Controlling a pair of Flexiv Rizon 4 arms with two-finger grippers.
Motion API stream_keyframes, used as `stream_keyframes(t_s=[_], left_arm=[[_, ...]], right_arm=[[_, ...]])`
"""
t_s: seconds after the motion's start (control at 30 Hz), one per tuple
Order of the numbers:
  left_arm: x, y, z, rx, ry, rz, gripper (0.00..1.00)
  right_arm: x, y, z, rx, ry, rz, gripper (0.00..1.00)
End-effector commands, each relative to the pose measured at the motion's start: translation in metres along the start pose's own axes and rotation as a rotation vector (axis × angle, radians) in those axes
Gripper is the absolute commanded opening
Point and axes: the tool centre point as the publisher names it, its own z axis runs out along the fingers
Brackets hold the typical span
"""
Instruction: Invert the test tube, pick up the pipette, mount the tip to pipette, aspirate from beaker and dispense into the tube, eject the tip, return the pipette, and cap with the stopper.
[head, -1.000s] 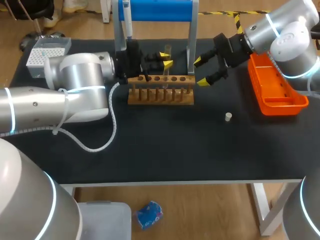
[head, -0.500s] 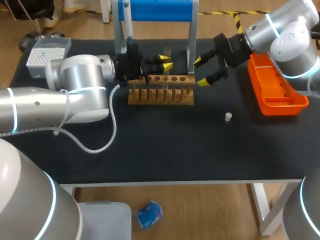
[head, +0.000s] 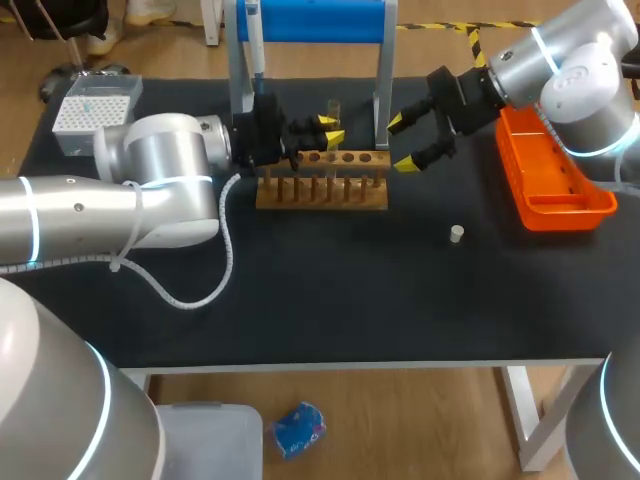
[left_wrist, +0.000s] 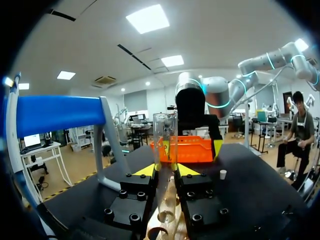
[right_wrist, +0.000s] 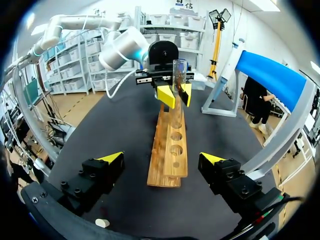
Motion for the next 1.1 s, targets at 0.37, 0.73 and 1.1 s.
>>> stream_keyframes(t_s=[0.37,0.73,1.1], left_arm=[[-0.001,-0.011,-0.012,0.012,-0.045,0.011,1.0],[-0.006,-0.036,-0.089,-0.094,-0.164,0.02,1.0],[0.008,-0.066,-0.169,-0.188,-0.288,-0.007,1.0]], right_arm=[[-0.001,0.0,0.0,0.002,0.005,0.0,1.0],[-0.001,0.0,0.0,0.002,0.005,0.0,1.0],[-0.001,0.0,0.0,0.002,0.005,0.0,1.0]])
